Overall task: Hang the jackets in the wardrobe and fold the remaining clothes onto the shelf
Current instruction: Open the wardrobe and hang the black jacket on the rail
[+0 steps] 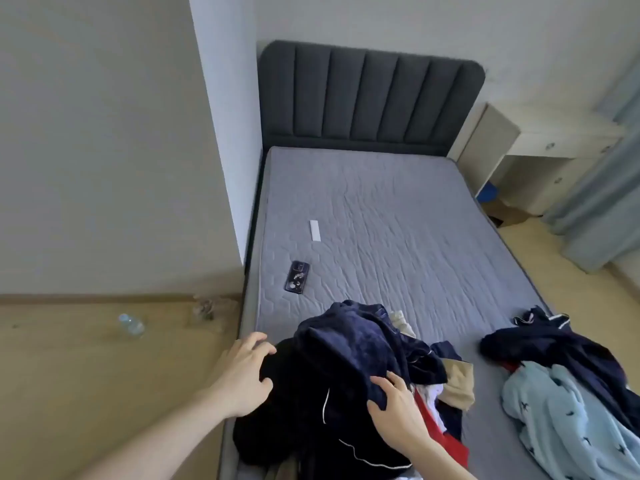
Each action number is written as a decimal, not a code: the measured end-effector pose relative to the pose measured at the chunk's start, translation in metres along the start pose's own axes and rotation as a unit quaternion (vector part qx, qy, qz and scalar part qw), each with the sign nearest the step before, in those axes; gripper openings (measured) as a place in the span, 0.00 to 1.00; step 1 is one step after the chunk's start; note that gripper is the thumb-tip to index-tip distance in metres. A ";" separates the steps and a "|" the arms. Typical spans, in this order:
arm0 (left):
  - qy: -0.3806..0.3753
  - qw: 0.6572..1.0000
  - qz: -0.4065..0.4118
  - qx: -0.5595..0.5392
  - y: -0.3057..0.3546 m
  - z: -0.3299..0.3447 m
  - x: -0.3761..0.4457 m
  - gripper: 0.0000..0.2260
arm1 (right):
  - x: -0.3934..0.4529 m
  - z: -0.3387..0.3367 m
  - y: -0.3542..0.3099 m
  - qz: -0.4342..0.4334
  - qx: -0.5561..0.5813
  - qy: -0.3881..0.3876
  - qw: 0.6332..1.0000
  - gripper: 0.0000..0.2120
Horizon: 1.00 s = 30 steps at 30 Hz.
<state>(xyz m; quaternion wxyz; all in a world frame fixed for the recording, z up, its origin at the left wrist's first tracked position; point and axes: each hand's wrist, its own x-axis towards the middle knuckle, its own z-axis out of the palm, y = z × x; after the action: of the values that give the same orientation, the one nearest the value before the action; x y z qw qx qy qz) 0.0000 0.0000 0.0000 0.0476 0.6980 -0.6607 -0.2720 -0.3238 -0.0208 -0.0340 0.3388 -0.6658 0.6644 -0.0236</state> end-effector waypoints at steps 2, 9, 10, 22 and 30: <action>-0.010 1.000 -0.015 -0.019 -0.007 0.016 0.018 0.25 | 0.024 0.017 0.010 0.022 0.012 -0.012 1.000 0.24; -0.023 0.998 -0.055 -0.024 -0.046 0.080 0.062 0.24 | 0.109 0.088 0.046 0.077 -0.027 -0.083 0.993 0.24; -0.027 0.998 -0.056 -0.023 -0.051 0.086 0.065 0.24 | 0.115 0.096 0.051 0.073 -0.021 -0.080 0.994 0.24; -0.011 0.994 -0.074 -0.081 -0.020 0.039 0.039 0.25 | 0.064 -0.004 -0.032 -0.077 0.218 0.137 0.963 0.24; -0.004 0.981 -0.050 -0.185 0.041 -0.065 -0.010 0.37 | -0.018 -0.180 -0.158 -0.272 0.317 0.141 0.897 0.25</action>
<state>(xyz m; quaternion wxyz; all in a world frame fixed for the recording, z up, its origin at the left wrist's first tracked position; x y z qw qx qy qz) -0.0079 -0.0147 0.0755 0.1596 0.7083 -0.5630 -0.3948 -0.2751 -0.0984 0.1883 0.4146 -0.6677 0.4555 -0.4181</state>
